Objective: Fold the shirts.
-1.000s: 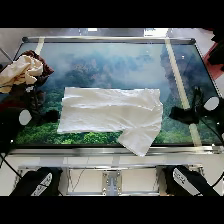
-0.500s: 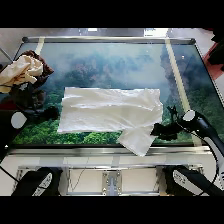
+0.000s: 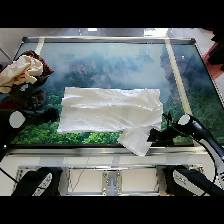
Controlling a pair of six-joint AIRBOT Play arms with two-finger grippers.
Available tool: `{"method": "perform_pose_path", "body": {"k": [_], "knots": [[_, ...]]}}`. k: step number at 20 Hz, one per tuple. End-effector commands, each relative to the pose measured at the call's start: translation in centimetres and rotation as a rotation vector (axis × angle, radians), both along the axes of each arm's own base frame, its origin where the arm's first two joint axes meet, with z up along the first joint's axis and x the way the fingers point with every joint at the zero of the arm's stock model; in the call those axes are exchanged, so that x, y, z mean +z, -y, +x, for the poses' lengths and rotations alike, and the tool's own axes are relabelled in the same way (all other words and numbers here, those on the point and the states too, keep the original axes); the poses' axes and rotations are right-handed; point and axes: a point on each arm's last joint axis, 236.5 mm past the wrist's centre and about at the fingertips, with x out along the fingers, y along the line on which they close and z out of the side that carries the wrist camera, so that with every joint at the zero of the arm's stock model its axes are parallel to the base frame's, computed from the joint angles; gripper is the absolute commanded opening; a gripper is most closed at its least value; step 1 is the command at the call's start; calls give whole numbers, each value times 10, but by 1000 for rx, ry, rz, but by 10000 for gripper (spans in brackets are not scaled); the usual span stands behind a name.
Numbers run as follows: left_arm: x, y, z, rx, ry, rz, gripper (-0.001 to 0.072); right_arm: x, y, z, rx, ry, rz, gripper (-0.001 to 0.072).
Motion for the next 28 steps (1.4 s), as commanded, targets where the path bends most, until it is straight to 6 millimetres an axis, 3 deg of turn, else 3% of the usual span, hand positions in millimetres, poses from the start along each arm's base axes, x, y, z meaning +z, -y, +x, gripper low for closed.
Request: {"method": "perform_pose_path", "body": {"k": [1, 3, 7, 8, 9, 10, 12, 13, 15, 20, 22, 25, 28], "knots": [[0, 1, -1, -2, -3, -5, 474, -6, -13, 15, -91, 52, 42, 427], [0, 2, -1, -2, -4, -6, 474, -7, -13, 27, -123, 98, 40, 336], [2, 0, 2, -22, 13, 11, 474, -5, -15, 34, -146, 116, 51, 34], [4, -5, 7, -15, 37, 31, 474, -5, -15, 34, -146, 116, 51, 32], [8, -21, 13, 46, 66, 74, 473, -5, -16, 34, -146, 114, 55, 32], [11, -49, 16, 177, 89, 135, 473, -4, -18, 33, -132, 118, 65, 31], [-5, -93, -3, 444, 47, 156, 464, -2, -22, 32, -112, 123, 85, 31], [-30, -90, -18, 498, -34, 78, 464, 0, -24, 33, -99, 134, 96, 31], [-73, -59, -43, 485, -177, -137, 463, 0, -24, 34, -84, 150, 102, 32], [-118, -27, -73, 575, -368, -474, 463, 11, -39, 44, -67, 210, 179, 32], [-126, -12, -64, 587, -403, -595, 464, 15, -44, 48, -71, 231, 209, 32], [-126, 10, -34, 550, -365, -760, 464, 18, -47, 49, -82, 231, 225, 32], [-137, 2, -26, 585, -348, -746, 465, 19, -48, 50, -87, 231, 232, 32]]}}
